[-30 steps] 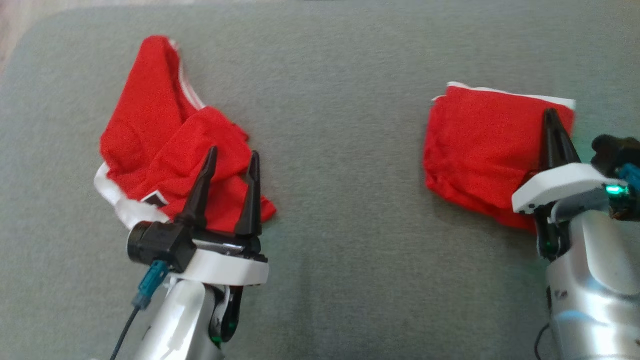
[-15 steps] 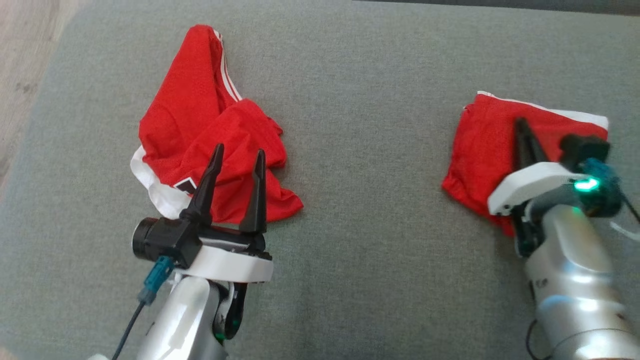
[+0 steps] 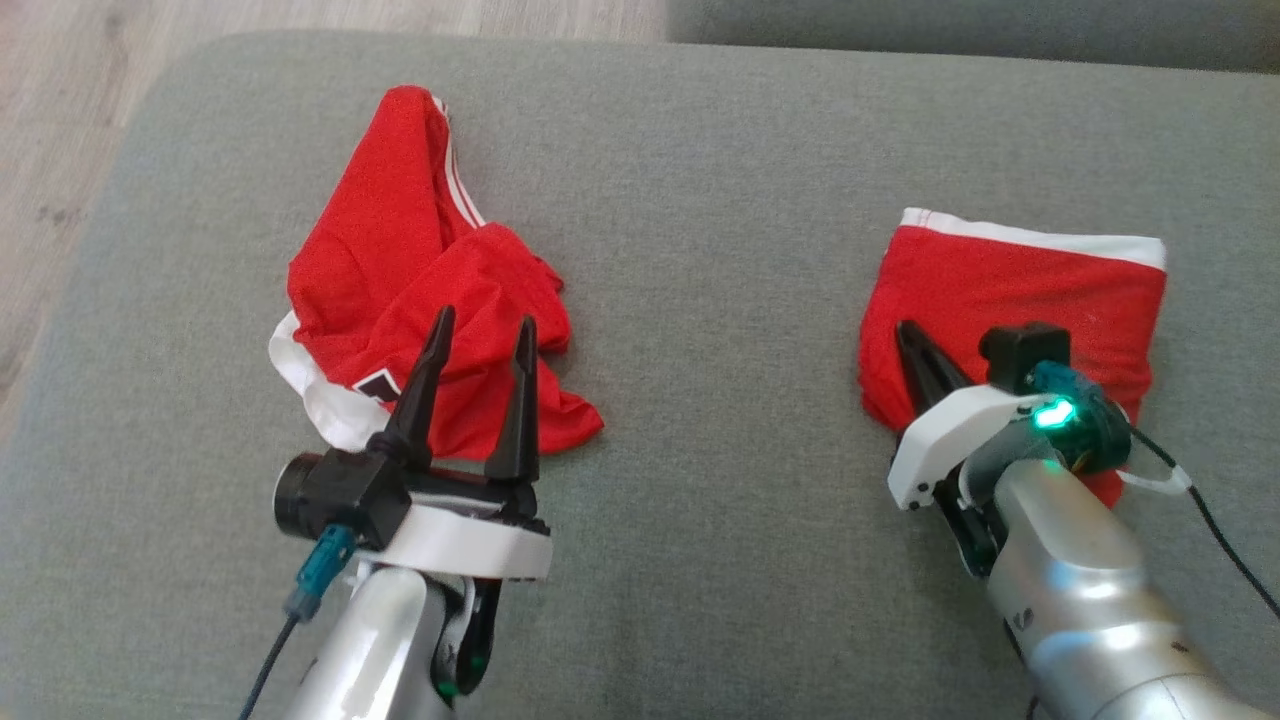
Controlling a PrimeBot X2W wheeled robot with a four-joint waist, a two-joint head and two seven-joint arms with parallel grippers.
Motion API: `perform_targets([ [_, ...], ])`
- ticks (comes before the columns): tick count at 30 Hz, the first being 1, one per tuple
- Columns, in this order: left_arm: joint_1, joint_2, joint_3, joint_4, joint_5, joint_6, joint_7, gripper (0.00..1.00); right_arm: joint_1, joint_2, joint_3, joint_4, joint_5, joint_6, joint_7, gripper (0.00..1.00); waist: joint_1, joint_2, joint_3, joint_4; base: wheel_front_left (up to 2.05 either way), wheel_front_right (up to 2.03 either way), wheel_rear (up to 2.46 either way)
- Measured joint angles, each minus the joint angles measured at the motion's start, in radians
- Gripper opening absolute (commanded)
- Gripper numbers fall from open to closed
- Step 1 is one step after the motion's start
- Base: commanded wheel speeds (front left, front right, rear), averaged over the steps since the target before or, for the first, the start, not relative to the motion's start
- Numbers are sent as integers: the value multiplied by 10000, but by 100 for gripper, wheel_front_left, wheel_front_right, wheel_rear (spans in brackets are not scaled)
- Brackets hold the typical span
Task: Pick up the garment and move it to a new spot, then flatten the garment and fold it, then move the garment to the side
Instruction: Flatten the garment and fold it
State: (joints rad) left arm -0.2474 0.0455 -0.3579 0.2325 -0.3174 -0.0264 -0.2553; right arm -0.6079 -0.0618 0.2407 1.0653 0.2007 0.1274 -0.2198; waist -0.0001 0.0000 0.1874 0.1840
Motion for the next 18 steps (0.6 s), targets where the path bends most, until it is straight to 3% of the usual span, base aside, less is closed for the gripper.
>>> perform_targets([
  [9, 399, 2, 351, -247, -111, 29, 0, 100, 79, -44, -253, -502, -84, 0, -234, 0, 0, 0, -462, -575, 0, 0, 0],
  [18, 712, 6, 407, -410, -173, 176, 0, 100, 1162, -253, -1983, -3839, -736, 0, -286, 0, 0, 0, -928, -1326, 0, 0, 0],
])
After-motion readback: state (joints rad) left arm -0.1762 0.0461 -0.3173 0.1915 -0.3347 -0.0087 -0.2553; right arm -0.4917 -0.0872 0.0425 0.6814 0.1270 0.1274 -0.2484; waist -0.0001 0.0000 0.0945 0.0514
